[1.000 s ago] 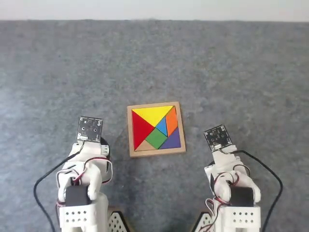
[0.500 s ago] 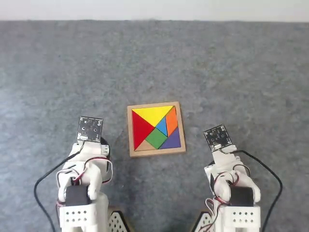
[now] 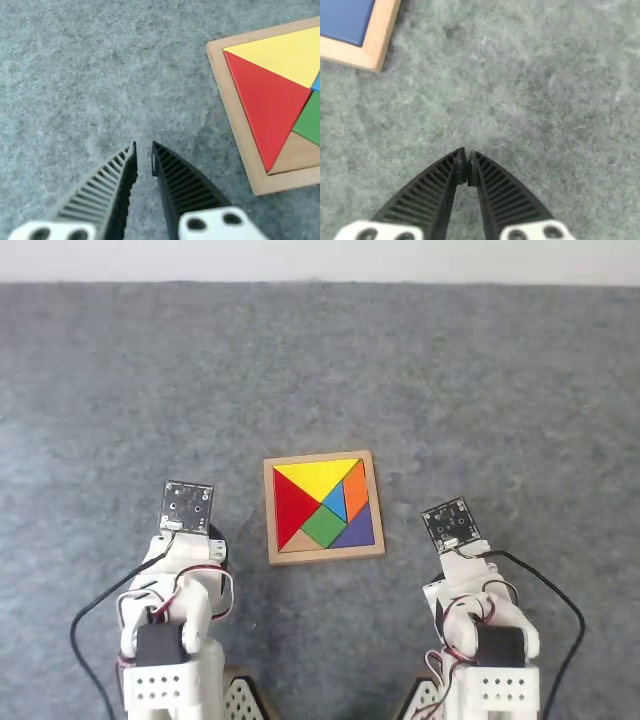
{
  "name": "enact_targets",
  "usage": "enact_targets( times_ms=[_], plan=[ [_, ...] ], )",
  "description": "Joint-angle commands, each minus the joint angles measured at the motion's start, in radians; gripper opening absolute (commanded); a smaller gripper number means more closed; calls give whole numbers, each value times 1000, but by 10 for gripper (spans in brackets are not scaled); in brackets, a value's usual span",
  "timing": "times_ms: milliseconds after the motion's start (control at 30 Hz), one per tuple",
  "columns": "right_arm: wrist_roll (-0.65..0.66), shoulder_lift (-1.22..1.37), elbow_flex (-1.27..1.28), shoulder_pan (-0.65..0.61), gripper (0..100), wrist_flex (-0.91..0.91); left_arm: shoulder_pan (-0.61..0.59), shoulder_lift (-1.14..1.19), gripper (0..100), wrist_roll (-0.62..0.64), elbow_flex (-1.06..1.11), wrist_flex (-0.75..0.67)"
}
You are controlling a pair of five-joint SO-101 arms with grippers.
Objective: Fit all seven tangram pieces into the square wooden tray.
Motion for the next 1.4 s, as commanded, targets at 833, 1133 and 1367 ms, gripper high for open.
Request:
enact_targets(
  times_ms=[833,1133,1367],
  plan=[
    [12,-21,18,7,8,7,-8,-12,58,0,-8,26],
    [12,-21,18,7,8,7,-8,-12,58,0,-8,26],
    [12,-21,18,7,8,7,-8,-12,58,0,-8,26]
  ],
)
